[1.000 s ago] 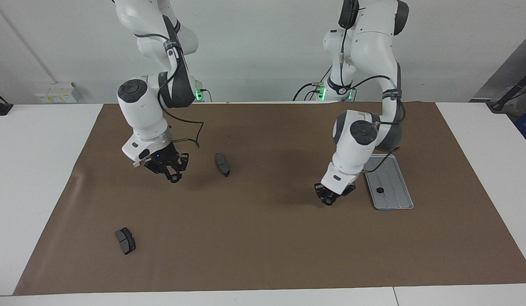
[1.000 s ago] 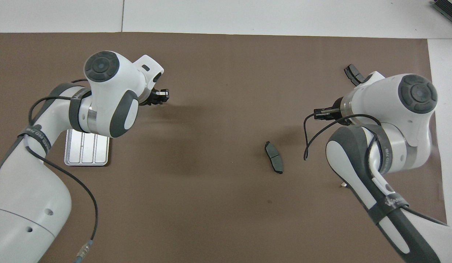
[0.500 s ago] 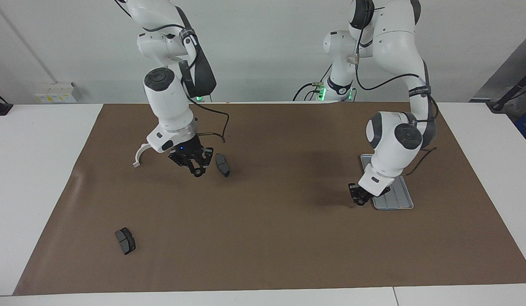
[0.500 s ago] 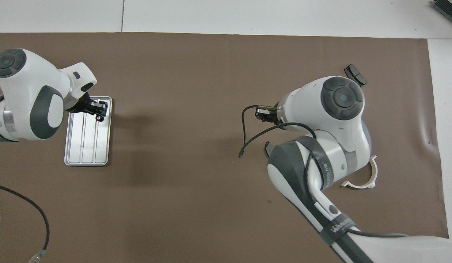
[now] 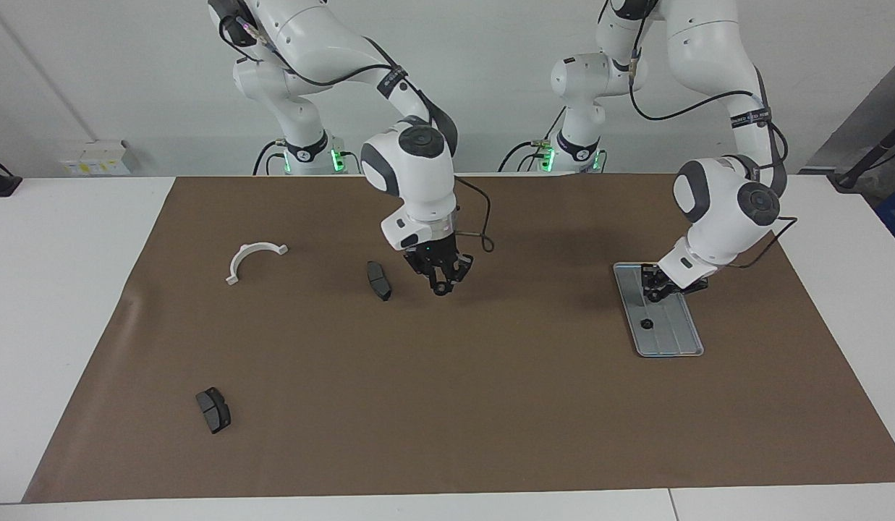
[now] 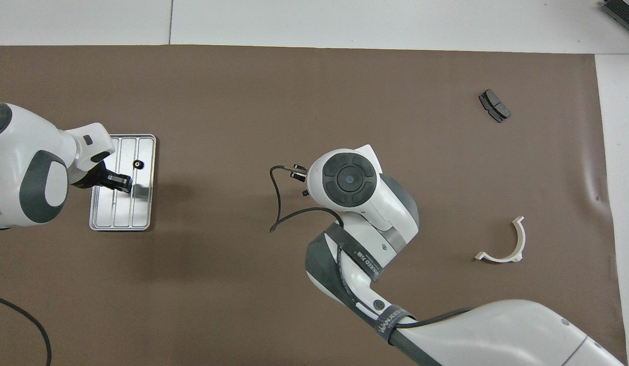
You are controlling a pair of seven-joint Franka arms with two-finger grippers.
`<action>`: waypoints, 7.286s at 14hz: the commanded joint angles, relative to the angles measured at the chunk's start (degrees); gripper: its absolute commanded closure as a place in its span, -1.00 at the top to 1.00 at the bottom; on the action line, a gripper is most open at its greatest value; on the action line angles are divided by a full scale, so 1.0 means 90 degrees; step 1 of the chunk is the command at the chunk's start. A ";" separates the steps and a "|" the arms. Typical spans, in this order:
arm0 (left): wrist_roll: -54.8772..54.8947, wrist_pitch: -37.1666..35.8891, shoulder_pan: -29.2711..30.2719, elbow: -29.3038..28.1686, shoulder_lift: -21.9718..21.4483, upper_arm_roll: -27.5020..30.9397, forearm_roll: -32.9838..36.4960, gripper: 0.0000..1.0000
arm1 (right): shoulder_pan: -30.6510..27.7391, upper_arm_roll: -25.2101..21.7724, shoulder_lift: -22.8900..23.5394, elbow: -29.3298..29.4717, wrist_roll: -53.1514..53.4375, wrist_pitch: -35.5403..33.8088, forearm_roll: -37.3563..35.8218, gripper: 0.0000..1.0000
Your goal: Pick bearing gear from pile to tray
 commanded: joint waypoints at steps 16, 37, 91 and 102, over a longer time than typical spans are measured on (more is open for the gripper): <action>-0.3747 0.0706 -0.2058 0.1532 0.0505 -0.0073 -0.0391 1.00 | -0.0268 0.0168 0.0167 0.0113 0.0700 0.0214 -0.1481 1.00; -0.5674 0.1066 -0.4345 0.1946 0.1893 -0.0014 0.0390 0.57 | -0.0425 -0.3972 -0.2812 0.0268 -0.6997 -0.3173 0.2084 1.00; -0.0683 -0.2938 -0.0087 0.2082 -0.1974 -0.0093 0.0215 1.00 | -0.0875 -0.3475 -0.3067 0.0923 -0.7057 -0.4777 0.2054 1.00; -0.0956 -0.2976 -0.0107 0.1849 -0.2100 -0.0122 0.0098 1.00 | -0.0884 -0.3475 -0.3067 0.0923 -0.7057 -0.4777 0.2054 1.00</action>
